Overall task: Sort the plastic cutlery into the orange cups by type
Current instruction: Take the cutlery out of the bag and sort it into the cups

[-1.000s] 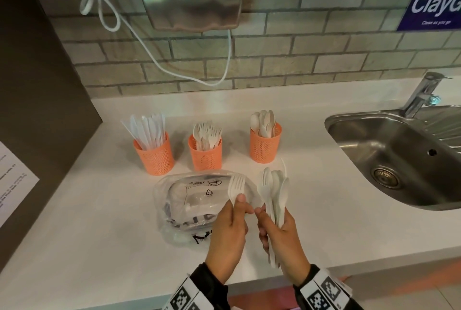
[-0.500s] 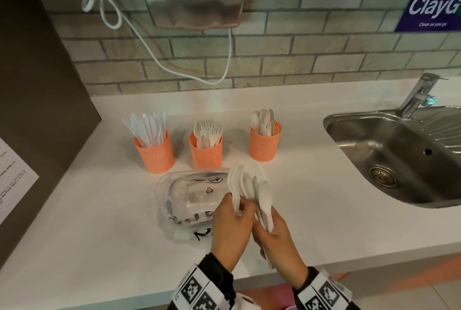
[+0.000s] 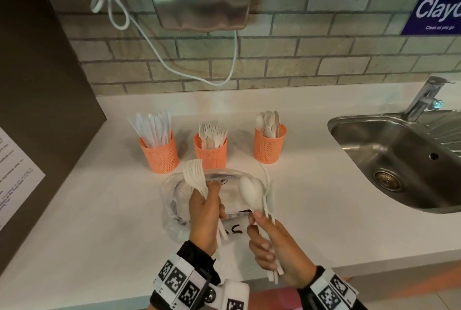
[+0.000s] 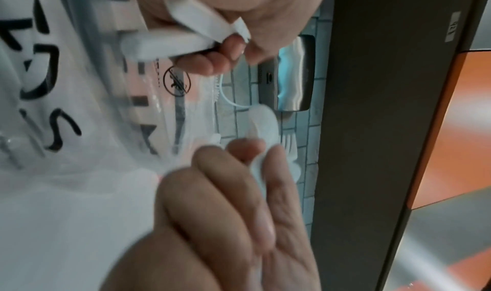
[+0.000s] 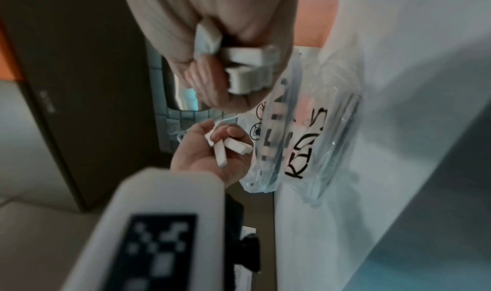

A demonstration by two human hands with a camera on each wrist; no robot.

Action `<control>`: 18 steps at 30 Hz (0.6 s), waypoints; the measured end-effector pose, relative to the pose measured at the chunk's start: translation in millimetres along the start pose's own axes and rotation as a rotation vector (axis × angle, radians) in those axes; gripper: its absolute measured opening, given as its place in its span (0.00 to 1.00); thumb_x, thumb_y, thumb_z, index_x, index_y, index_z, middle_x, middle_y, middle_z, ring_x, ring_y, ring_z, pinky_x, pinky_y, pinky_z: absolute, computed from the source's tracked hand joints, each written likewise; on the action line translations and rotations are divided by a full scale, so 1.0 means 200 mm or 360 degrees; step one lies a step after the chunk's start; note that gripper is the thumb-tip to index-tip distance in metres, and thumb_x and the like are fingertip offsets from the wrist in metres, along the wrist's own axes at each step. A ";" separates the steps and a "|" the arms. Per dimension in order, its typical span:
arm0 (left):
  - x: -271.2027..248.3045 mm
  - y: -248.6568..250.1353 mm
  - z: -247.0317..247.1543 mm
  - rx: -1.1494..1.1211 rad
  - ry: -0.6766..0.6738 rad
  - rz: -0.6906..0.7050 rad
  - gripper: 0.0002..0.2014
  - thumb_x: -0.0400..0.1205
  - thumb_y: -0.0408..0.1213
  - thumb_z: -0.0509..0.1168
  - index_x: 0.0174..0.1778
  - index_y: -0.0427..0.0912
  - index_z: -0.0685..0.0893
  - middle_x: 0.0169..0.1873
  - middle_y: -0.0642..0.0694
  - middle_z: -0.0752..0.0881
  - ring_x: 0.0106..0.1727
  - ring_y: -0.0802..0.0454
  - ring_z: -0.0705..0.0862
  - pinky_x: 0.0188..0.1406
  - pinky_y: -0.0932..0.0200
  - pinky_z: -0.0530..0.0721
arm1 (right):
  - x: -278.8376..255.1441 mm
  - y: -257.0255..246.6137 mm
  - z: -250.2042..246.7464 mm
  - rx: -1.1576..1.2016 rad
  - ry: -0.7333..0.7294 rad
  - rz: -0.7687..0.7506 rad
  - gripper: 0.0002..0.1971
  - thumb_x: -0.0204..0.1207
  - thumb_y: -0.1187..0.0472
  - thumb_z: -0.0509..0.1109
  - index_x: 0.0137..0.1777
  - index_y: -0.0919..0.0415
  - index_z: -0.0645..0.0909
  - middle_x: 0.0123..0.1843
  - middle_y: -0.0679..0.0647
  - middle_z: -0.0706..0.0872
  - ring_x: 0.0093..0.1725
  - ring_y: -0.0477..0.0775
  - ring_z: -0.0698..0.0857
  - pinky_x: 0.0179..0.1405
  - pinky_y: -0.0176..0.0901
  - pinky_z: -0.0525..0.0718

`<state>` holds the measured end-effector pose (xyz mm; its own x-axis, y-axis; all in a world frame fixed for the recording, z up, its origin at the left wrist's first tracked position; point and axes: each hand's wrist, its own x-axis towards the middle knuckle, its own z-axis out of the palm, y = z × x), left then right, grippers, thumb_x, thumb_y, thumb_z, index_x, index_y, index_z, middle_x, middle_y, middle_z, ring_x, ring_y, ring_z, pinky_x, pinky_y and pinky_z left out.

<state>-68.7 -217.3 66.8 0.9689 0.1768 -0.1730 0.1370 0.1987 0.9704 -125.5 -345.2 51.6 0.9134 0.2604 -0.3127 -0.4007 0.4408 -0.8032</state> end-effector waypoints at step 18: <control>0.05 0.20 0.00 0.0338 -0.0923 0.0036 0.05 0.76 0.31 0.69 0.36 0.42 0.82 0.20 0.55 0.82 0.21 0.62 0.79 0.22 0.69 0.75 | -0.06 -0.05 -0.10 0.0182 -0.0920 0.0644 0.12 0.77 0.42 0.64 0.43 0.50 0.76 0.21 0.42 0.70 0.15 0.36 0.67 0.14 0.26 0.68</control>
<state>-53.7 -208.1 105.0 0.9181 -0.3858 -0.0905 0.0957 -0.0059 0.9954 -130.4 -369.6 53.1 0.5202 0.8224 -0.2304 -0.7340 0.2926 -0.6128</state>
